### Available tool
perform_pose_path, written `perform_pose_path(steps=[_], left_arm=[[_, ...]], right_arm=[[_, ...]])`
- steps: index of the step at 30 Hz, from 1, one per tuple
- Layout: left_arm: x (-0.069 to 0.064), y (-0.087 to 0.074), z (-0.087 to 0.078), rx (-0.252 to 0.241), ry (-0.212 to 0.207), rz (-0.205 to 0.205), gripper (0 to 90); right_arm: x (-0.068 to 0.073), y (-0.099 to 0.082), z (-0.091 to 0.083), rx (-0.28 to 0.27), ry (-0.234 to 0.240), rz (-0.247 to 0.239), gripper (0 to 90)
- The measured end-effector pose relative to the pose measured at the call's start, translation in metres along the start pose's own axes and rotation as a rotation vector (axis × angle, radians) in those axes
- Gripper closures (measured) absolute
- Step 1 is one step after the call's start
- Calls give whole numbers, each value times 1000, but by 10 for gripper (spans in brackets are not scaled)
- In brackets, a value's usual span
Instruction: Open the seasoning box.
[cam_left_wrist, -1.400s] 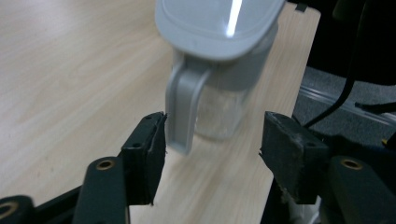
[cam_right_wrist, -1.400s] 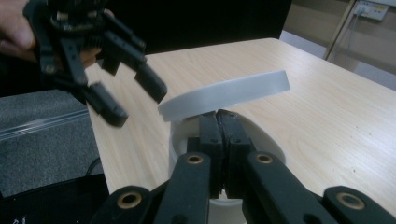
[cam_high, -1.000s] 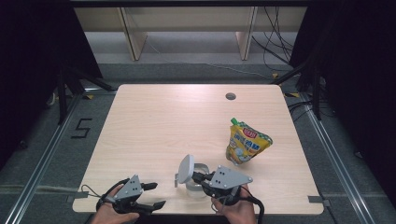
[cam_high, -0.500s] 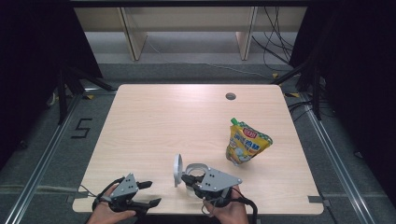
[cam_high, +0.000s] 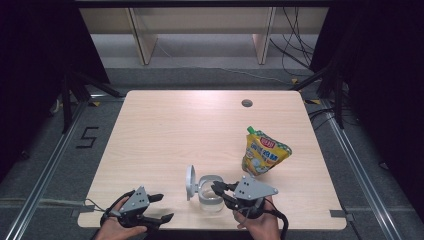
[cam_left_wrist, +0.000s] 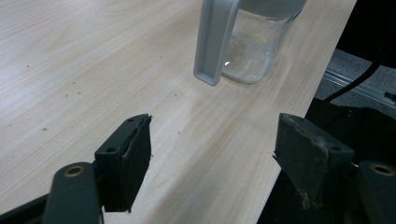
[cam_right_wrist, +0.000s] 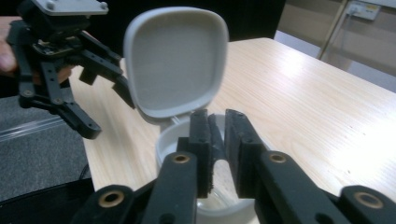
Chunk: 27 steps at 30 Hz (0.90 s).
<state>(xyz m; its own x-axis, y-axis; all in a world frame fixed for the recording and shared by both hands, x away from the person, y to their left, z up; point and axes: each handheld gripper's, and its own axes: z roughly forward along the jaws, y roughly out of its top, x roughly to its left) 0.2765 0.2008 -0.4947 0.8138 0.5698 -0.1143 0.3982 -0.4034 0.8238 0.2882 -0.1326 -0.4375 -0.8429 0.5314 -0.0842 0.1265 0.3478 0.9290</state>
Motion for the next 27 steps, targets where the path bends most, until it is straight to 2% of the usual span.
perform_pose_path(steps=[1,3,5,6,8,9,10,11,13,14,15,16,17,18,19,20,21,22,23,24,25,26,27], left_arm=[[0,0,0,0,3,-2,245],[0,0,-1,4,9,-6,240],[2,0,-1,5,20,9,230],[1,0,-1,-5,16,-7,228],[1,0,-1,-3,17,-6,226],[0,0,0,-9,17,-13,225],[0,0,-1,-8,19,-13,224],[0,0,-1,-8,21,-14,223],[4,1,-2,5,23,29,222],[4,1,-3,17,32,28,221],[2,0,-2,18,31,-12,218],[5,1,-3,33,38,13,214],[4,0,-1,16,40,-7,209],[5,0,-2,20,38,-11,204],[4,0,-2,12,34,-20,200],[6,0,-3,22,46,-3,192],[4,0,-1,-11,37,-32,181],[4,1,-3,-2,35,-33,171],[6,1,-4,13,45,-14,164],[3,1,-3,-14,35,-42,164],[4,1,-4,-4,40,-28,163],[4,1,-4,-5,38,-26,162],[4,2,-4,-16,40,-35,158]], right_arm=[[-1,-1,-1,6,5,10,786],[-2,-3,-3,-2,-15,22,771],[-4,-5,-4,-1,-12,16,721],[-6,-6,-5,3,-16,25,700],[-8,-8,-9,-1,-24,44,670],[-10,-10,-9,-17,-32,38,647],[-12,-11,-11,-7,-26,39,621],[-13,-13,-13,-17,-46,56,601],[-17,-16,-17,-7,-46,73,573],[-19,-18,-19,-16,-58,60,550],[-20,-19,-21,-8,-65,76,527],[-21,-21,-22,-16,-69,91,514],[-22,-23,-23,-10,-53,120,506],[-25,-25,-25,-16,-61,119,492],[-25,-27,-27,-11,-55,145,483],[-26,-28,-29,-5,-66,155,478],[-28,-30,-29,-35,-64,143,473],[-27,-30,-33,-3,-79,157,465],[-28,-31,-34,-3,-72,154,452],[-28,-32,-34,-12,-70,171,446],[-28,-33,-37,1,-89,174,442],[-31,-34,-38,-18,-103,140,433],[-31,-35,-39,-24,-106,148,424]])
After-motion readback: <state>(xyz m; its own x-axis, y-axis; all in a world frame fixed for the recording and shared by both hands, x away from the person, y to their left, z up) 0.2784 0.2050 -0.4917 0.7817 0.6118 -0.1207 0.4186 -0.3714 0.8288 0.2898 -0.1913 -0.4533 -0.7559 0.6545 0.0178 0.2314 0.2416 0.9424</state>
